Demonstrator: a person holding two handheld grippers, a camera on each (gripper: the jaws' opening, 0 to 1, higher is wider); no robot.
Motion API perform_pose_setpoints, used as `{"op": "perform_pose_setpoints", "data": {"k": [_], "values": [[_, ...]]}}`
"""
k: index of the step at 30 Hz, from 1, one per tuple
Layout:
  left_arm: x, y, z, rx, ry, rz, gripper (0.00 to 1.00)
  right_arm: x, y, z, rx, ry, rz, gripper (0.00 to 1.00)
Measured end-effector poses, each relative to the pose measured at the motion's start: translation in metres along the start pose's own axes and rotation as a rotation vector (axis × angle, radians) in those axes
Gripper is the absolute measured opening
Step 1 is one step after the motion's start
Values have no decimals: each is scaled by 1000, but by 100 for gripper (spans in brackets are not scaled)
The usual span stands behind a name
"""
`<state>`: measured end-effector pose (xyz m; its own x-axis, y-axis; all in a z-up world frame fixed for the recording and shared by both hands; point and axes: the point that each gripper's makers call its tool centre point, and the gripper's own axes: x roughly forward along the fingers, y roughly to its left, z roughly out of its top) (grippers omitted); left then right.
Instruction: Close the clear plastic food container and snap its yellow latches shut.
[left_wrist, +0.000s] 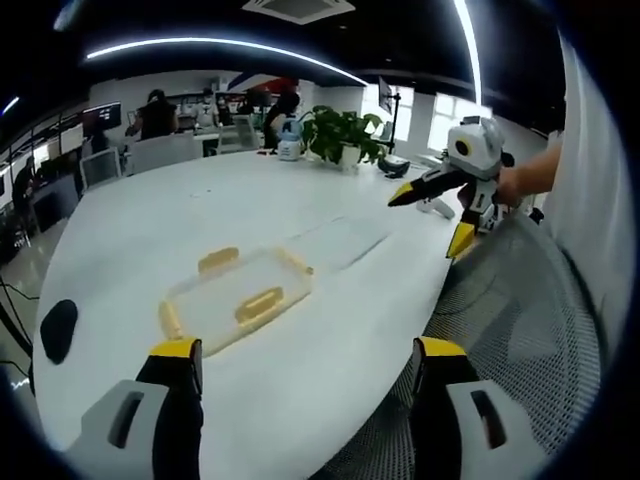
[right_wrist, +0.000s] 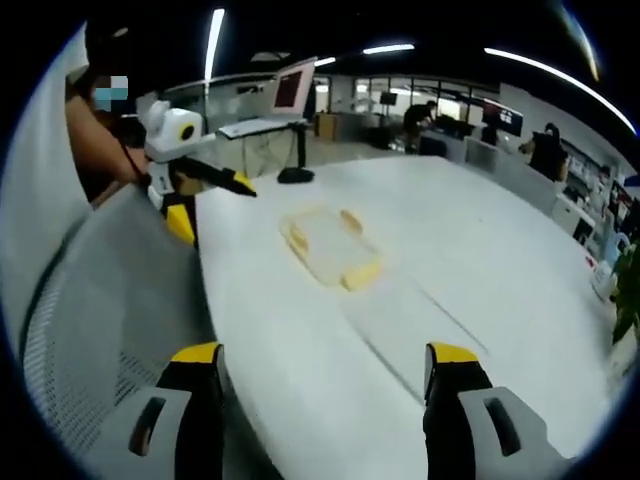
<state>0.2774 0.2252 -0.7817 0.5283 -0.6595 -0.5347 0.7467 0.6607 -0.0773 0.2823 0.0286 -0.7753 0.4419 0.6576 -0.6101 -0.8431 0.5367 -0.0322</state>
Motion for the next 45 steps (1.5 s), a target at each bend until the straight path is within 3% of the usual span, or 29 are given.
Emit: {"op": "perform_pose_setpoints", "data": {"k": [30, 45], "values": [[3, 26, -7, 73, 62, -7, 84, 27, -7, 17, -70, 32, 46, 80], [0, 37, -10, 116, 98, -24, 84, 36, -10, 17, -91, 56, 68, 77]]}}
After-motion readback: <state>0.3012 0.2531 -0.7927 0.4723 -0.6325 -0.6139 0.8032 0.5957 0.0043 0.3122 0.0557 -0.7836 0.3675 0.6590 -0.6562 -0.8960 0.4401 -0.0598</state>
